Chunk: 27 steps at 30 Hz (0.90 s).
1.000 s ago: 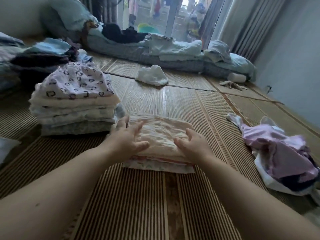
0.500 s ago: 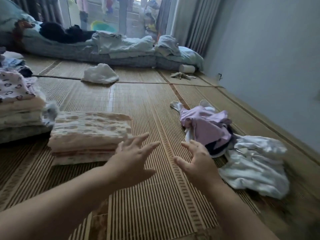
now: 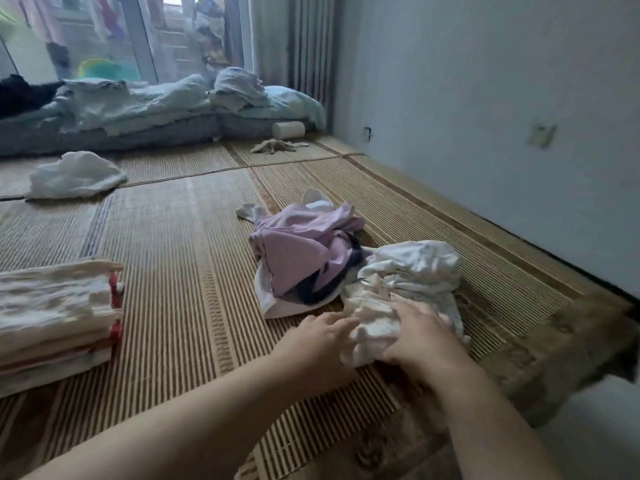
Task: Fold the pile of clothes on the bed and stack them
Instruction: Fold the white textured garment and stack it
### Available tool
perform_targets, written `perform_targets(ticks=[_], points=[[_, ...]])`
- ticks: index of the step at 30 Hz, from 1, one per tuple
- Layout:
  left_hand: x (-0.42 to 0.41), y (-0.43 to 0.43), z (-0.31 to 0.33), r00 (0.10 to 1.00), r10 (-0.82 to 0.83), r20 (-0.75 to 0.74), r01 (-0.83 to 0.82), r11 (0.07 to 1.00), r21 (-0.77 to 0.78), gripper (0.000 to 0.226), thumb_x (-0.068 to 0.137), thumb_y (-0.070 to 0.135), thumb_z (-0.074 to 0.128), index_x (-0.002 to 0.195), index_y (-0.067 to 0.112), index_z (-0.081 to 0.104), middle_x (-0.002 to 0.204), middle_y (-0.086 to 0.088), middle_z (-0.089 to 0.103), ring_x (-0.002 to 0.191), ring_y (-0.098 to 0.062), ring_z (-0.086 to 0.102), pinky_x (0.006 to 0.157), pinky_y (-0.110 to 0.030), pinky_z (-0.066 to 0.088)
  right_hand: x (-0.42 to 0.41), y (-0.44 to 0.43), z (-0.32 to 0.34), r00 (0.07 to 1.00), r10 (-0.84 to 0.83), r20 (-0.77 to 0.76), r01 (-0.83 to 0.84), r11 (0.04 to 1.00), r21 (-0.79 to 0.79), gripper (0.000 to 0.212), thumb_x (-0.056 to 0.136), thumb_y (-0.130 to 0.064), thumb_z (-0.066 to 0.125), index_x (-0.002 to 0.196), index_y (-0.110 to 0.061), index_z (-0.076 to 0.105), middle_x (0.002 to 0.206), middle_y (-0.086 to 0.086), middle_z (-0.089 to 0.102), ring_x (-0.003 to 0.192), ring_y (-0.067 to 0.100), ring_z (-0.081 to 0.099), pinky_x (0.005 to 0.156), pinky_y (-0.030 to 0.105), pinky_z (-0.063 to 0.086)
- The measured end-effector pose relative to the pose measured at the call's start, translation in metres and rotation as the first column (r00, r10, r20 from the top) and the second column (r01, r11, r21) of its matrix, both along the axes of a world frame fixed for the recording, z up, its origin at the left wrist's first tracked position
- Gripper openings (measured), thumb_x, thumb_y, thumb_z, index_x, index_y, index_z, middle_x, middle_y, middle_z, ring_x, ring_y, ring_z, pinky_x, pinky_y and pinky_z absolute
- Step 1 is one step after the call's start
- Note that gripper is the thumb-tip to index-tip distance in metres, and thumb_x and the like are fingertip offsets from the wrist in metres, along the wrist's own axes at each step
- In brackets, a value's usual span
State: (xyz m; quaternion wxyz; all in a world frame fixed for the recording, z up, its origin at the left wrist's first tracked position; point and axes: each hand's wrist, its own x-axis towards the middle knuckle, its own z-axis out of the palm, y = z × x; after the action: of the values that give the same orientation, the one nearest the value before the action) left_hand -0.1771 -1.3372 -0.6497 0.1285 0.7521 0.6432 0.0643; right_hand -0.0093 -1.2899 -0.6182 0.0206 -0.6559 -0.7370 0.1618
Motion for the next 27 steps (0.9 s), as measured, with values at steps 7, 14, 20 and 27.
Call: perform_targets(ticks=[7,14,20,27], points=[[0.010,0.017,0.024,0.994,0.002,0.105,-0.013,0.995,0.103,0.016,0.093,0.029,0.047,0.095,0.025,0.063,0.095,0.008,0.061,0.089,-0.014,0.060,0.072,-0.032,0.050,0.029,0.010,-0.016,0.994,-0.064,-0.091,0.069,0.997,0.047,0.062,0.077,-0.043,0.060,0.135,-0.049,0.039,0.141,-0.006,0.040,0.127,0.026,0.038,0.108,0.056,0.027],[-0.033,-0.013,0.143,0.974,0.044,0.223,-0.115,0.942,0.316,0.008,0.092,0.018,0.056,0.088,0.021,0.062,0.078,0.009,0.058,0.070,-0.011,0.054,0.059,-0.022,0.043,0.023,-0.011,0.018,0.881,0.152,-0.449,0.127,0.837,0.532,0.035,0.087,-0.049,0.043,0.097,-0.023,0.064,0.093,-0.002,0.065,0.089,0.026,0.060,0.092,0.047,0.041],[-0.078,-0.062,0.242,0.966,0.115,0.231,-0.210,0.870,0.447,0.011,0.090,0.011,0.059,0.085,0.020,0.063,0.065,0.012,0.052,0.062,-0.014,0.049,0.056,-0.024,0.037,-0.012,-0.035,0.091,0.675,0.261,-0.690,0.211,0.828,0.520,0.024,0.081,-0.043,0.043,0.088,-0.023,0.052,0.068,-0.015,0.056,0.061,0.003,0.054,0.047,0.014,0.030],[-0.137,-0.135,0.317,0.924,0.379,0.053,-0.324,0.700,0.636,0.018,0.095,0.023,0.051,0.102,0.015,0.066,0.085,0.000,0.057,0.079,-0.019,0.051,0.064,-0.028,0.029,-0.062,-0.046,0.194,0.869,0.348,-0.352,-0.034,0.751,0.659,0.015,0.085,-0.020,0.052,0.084,-0.013,0.066,0.084,0.011,0.068,0.087,0.033,0.061,0.069,0.031,0.041]])
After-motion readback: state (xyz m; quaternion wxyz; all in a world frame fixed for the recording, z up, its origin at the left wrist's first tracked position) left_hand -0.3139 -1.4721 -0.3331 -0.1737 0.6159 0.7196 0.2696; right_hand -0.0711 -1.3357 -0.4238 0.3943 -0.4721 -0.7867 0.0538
